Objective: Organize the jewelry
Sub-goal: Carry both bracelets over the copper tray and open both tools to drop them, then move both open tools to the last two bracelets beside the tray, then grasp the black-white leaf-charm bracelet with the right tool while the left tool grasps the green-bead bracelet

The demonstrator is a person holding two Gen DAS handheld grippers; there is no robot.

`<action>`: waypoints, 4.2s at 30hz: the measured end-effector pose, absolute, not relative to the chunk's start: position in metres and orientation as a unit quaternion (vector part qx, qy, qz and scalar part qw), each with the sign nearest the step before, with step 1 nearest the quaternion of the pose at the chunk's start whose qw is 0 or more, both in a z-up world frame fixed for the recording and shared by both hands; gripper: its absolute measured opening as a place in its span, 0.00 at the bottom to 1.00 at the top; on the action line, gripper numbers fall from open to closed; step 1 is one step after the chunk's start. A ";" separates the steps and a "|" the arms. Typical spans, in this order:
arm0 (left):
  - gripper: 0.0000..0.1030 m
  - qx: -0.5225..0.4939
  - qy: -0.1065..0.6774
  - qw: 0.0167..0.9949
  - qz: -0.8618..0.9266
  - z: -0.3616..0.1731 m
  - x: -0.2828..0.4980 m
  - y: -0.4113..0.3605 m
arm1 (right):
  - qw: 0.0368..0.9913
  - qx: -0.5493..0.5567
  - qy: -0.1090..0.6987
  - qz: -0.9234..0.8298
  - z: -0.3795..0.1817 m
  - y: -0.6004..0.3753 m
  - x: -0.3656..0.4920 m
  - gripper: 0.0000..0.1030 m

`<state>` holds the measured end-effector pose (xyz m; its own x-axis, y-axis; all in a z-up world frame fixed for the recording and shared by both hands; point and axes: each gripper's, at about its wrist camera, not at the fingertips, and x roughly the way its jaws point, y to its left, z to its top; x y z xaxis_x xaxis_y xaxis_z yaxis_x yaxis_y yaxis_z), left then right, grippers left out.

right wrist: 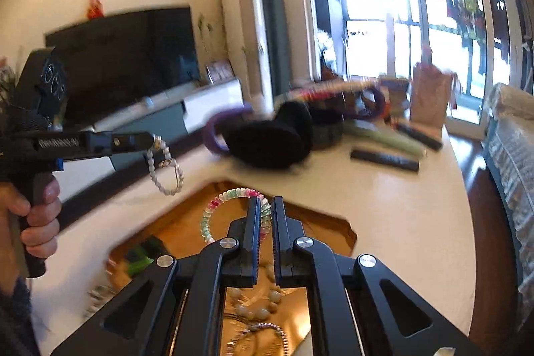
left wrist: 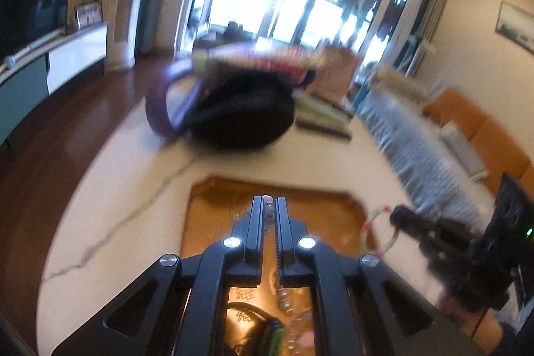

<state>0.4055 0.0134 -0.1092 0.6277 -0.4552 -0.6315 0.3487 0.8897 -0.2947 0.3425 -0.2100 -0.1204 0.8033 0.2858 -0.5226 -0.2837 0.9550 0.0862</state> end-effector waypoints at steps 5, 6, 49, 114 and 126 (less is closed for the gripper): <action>0.06 -0.033 0.412 0.891 -0.188 -0.144 0.421 0.000 | 0.936 0.001 0.329 0.122 -0.151 -0.218 0.368 0.06; 0.06 -0.032 0.417 0.890 -0.184 -0.148 0.422 -0.001 | 0.935 0.003 0.335 0.117 -0.154 -0.221 0.369 0.06; 0.98 -0.099 0.383 0.912 -0.112 -0.120 0.196 0.121 | 0.879 0.028 0.328 0.345 -0.116 -0.116 0.183 0.98; 0.09 -0.003 0.473 0.864 -0.173 -0.178 0.222 0.076 | 0.848 -0.135 0.428 0.283 -0.187 -0.085 0.212 0.12; 0.03 0.005 0.449 0.873 -0.189 -0.161 0.212 0.071 | 0.868 -0.117 0.408 0.259 -0.173 -0.101 0.215 0.00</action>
<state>0.2121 0.0708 -0.1608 0.5260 -0.3252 -0.7859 0.3341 0.9287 -0.1606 0.2146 -0.1008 -0.1731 0.5326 0.3536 -0.7690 -0.5442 0.8389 0.0089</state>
